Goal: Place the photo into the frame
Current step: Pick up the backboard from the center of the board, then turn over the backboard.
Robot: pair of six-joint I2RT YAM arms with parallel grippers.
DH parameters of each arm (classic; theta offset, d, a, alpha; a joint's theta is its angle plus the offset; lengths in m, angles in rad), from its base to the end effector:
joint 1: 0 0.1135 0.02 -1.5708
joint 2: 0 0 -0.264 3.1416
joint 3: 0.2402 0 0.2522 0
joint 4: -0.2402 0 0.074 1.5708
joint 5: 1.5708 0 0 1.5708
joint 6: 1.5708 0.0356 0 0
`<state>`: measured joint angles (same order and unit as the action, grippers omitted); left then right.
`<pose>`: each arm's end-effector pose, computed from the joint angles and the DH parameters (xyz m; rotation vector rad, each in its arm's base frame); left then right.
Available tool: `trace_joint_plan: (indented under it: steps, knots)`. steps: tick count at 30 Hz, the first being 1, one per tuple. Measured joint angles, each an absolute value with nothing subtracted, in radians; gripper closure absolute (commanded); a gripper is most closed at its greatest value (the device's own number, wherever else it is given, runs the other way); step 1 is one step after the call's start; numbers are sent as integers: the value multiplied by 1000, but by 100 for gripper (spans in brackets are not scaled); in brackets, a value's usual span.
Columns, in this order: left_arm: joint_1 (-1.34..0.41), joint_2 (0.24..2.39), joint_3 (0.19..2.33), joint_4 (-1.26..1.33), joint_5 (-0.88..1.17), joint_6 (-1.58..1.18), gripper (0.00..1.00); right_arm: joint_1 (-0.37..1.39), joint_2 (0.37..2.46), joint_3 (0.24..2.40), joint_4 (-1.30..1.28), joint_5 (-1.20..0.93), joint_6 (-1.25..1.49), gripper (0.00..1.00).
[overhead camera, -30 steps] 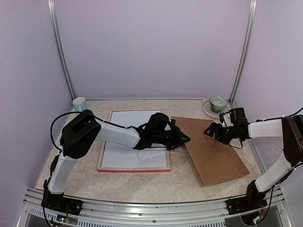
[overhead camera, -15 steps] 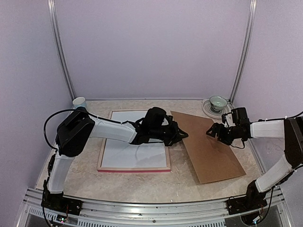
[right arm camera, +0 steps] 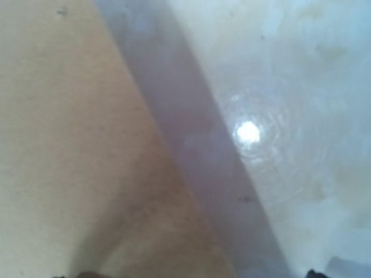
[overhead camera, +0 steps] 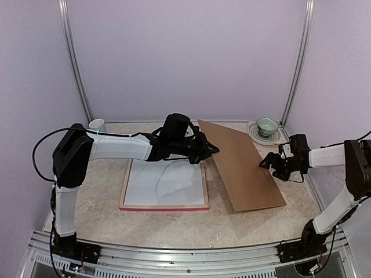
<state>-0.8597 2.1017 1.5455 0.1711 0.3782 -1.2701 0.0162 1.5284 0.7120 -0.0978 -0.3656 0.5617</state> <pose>0.3116 -0.3818 0.2226 -0.1835 2.3799 -1.6146 0.2855 0.0174 0.1549 0.5277 2.4774 0.6933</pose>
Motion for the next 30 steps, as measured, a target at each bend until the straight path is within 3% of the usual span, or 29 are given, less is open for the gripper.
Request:
trace_joint_plan:
  steps: [10,16,30]
  knots:
    - [-841,2075,1536,135,392,-1267,96,42,1538,712,-63,-415,558,7]
    - [-833,2074,1536,125,401,-1269,94,86,1552,705,-24,-434,562,1]
    - [-818,2028,1540,161,425,-1287,59,192,1580,686,71,-471,599,1]
